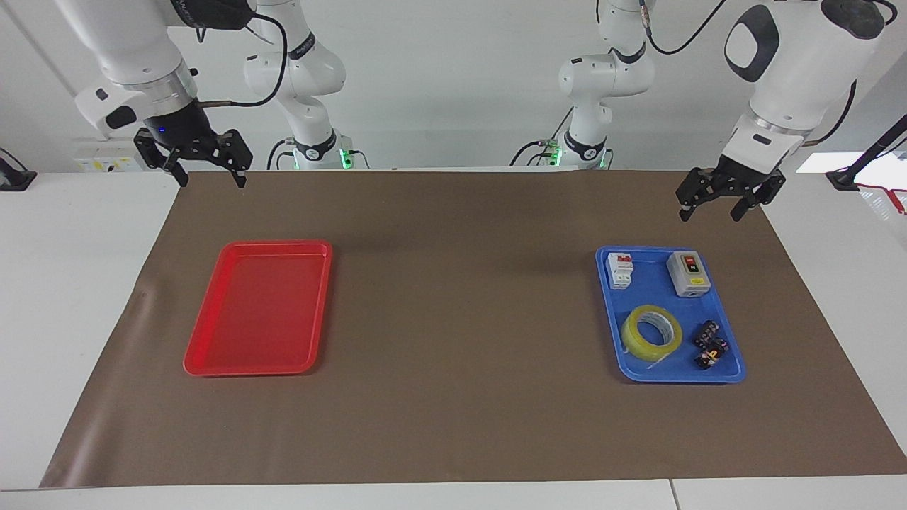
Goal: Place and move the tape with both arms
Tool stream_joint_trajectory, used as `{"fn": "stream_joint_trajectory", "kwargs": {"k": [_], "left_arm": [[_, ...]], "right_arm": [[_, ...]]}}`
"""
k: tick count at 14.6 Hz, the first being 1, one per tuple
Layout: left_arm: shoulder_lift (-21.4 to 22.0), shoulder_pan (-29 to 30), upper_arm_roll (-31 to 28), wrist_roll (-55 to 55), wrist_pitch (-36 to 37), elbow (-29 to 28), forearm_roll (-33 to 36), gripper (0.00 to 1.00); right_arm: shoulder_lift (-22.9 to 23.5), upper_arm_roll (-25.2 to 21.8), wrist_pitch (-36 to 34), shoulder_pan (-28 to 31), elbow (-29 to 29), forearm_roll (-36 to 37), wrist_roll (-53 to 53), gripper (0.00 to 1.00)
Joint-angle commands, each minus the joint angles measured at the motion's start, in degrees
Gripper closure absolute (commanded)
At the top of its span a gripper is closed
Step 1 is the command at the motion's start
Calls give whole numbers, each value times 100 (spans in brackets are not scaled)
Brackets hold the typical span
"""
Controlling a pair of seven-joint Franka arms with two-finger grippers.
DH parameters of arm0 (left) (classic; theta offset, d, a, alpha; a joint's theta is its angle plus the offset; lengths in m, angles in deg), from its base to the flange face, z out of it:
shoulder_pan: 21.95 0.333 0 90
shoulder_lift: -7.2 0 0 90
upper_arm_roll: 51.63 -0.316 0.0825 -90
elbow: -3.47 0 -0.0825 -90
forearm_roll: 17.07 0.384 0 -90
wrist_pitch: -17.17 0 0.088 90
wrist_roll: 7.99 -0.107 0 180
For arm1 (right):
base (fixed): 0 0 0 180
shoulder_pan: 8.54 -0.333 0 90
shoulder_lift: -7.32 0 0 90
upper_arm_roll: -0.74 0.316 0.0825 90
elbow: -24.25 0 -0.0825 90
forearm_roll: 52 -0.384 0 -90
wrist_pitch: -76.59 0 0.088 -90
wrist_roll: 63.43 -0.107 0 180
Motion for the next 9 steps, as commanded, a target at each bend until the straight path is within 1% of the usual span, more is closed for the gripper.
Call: {"fn": "stream_joint_trajectory", "kwargs": {"k": [1, 4, 9], "left_arm": [[-237, 120, -14, -90, -746, -369, -98, 0], [-790, 129, -14, -81, -1406, -492, -89, 0], [-1318, 103, -14, -64, -2601, -862, -80, 0]], "right_arm": [[-110, 14, 116, 53, -158, -89, 104, 0], [-110, 14, 116, 53, -158, -89, 104, 0], [-110, 14, 116, 53, -158, -89, 104, 0]]}}
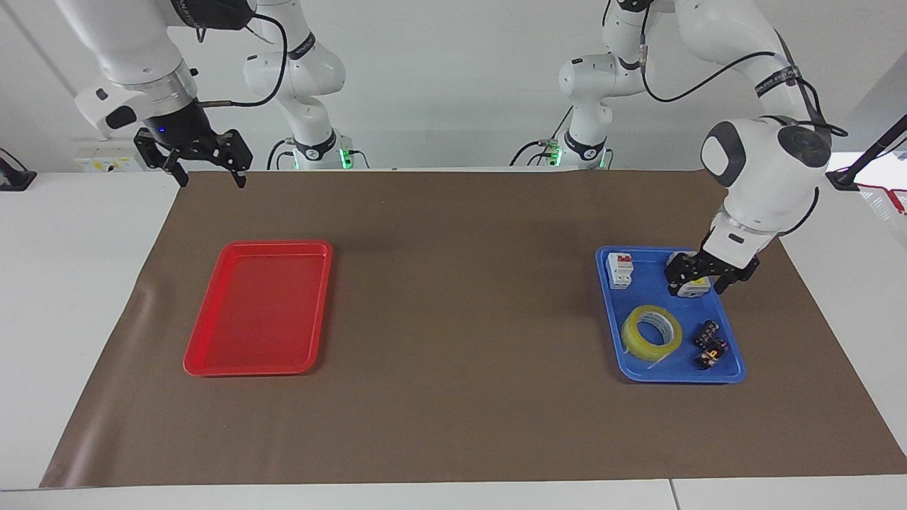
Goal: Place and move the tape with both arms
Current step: 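Reach the left gripper into the blue tray and grasp the yellow tape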
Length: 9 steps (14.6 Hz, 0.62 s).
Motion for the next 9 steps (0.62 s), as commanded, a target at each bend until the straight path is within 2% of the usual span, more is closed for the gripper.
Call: {"fn": "stream_joint_trajectory", "kwargs": {"k": [1, 9], "left_arm": [[-206, 9, -4, -54, -577, -177, -80, 0], [-786, -17, -4, -28, -1255, -265, -80, 1]], "right_arm": [[-110, 14, 116, 53, -156, -89, 113, 0], [-110, 14, 116, 53, -156, -89, 113, 0]]}}
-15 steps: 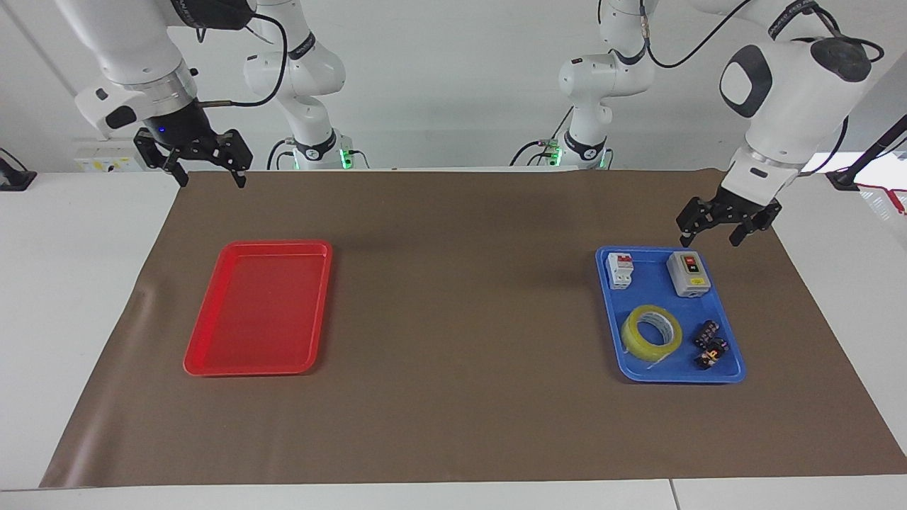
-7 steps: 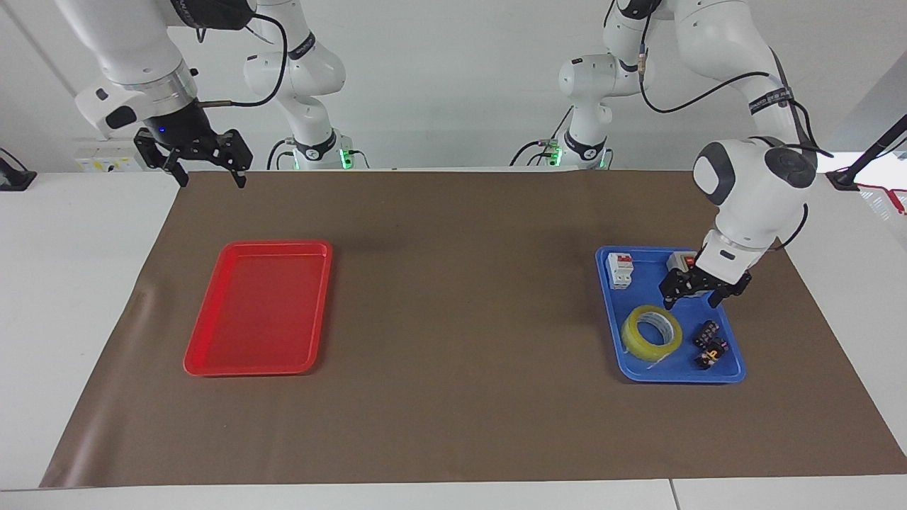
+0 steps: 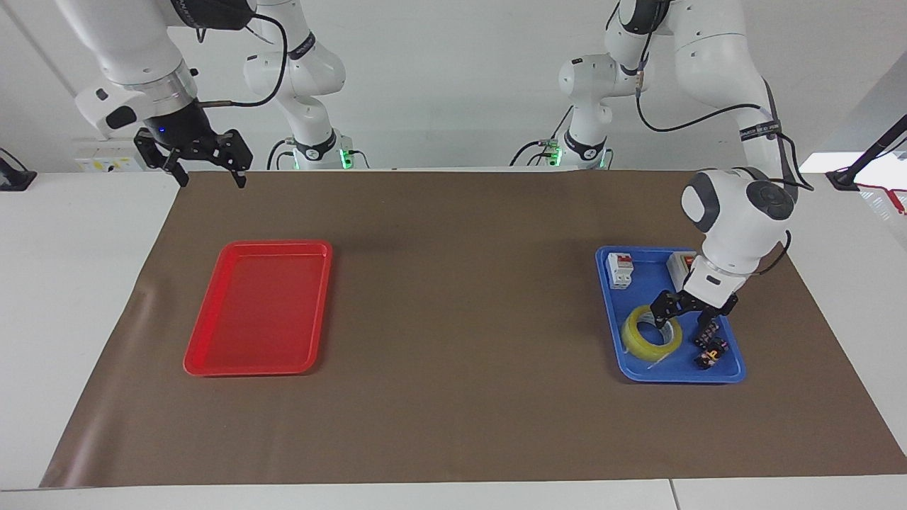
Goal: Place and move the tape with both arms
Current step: 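Reach the left gripper into the blue tray and grasp the yellow tape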
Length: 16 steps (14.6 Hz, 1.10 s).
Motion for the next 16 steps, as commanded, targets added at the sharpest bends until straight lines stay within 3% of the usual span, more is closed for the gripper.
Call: {"fn": "stream_joint_trajectory", "kwargs": {"k": [1, 5, 6, 7, 9, 16], "left_arm": [[-120, 5, -7, -20, -386, -131, -80, 1], [-261, 31, 2, -19, -484, -148, -80, 3], [-253, 14, -7, -19, -519, -218, -80, 13], [-253, 5, -7, -19, -519, -236, -80, 35], [-226, 5, -7, 111, -458, -228, -80, 97], [195, 146, -7, 69, 201, -184, -80, 100]], "right_arm": [[-110, 14, 116, 53, -155, -88, 113, 0], [-110, 14, 116, 53, -155, -88, 104, 0], [-110, 14, 116, 53, -155, -88, 104, 0], [-110, 14, 116, 53, -155, -88, 113, 0], [-110, 14, 116, 53, -155, -88, 104, 0], [-110, 14, 116, 53, -155, -88, 104, 0]]}}
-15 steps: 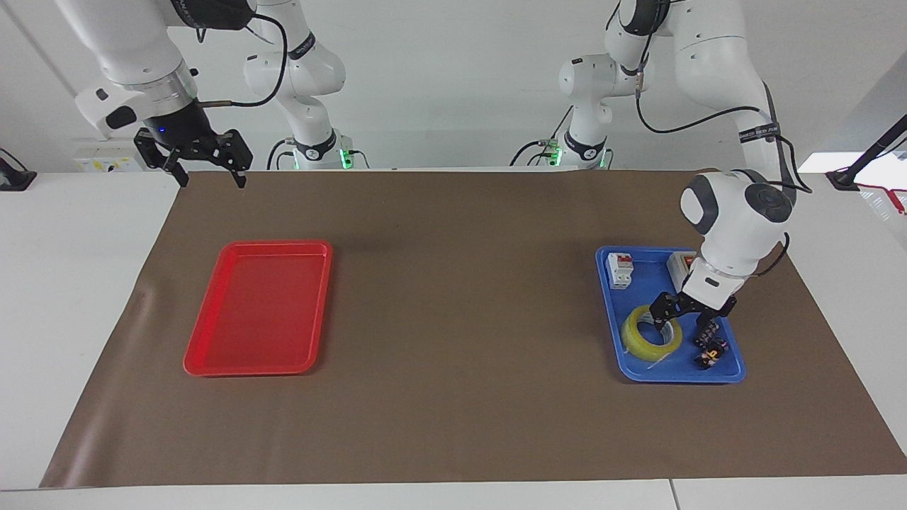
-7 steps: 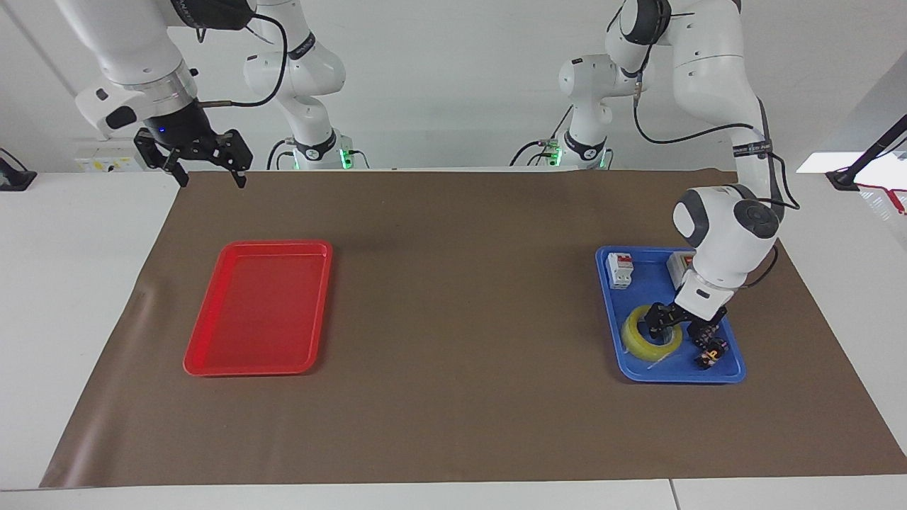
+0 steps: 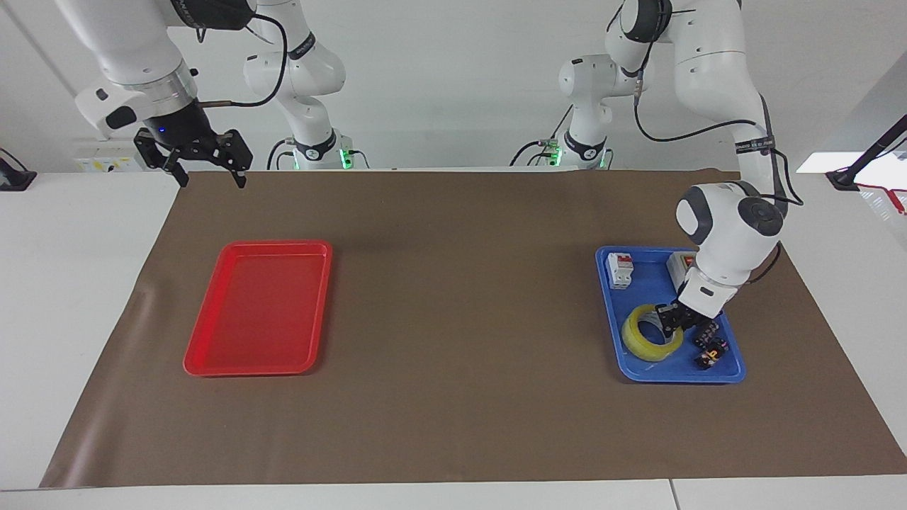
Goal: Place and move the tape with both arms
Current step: 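Reach the left gripper into the blue tray and grasp the yellow tape, then lift the yellow tape out and set it on the table center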
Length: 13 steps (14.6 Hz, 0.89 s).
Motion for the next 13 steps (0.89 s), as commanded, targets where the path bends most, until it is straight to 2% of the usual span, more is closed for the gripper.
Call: {"fn": "stream_joint_trajectory", "kwargs": {"k": [1, 5, 7, 10, 13], "left_arm": [[446, 67, 3, -29, 456, -77, -80, 100], [1034, -64, 11, 50, 1177, -77, -71, 100], [1158, -457, 3, 364, 1468, -120, -1, 100], [1168, -1196, 11, 1541, 1390, -138, 315, 100], [1036, -1899, 20, 2840, 926, -138, 316, 100]], "right_arm": [[-110, 14, 116, 53, -155, -88, 104, 0], [-110, 14, 116, 53, -155, -88, 104, 0], [-110, 14, 116, 53, -155, -88, 104, 0], [-110, 14, 116, 53, -155, -88, 113, 0], [-110, 14, 116, 53, -155, -88, 104, 0]]}}
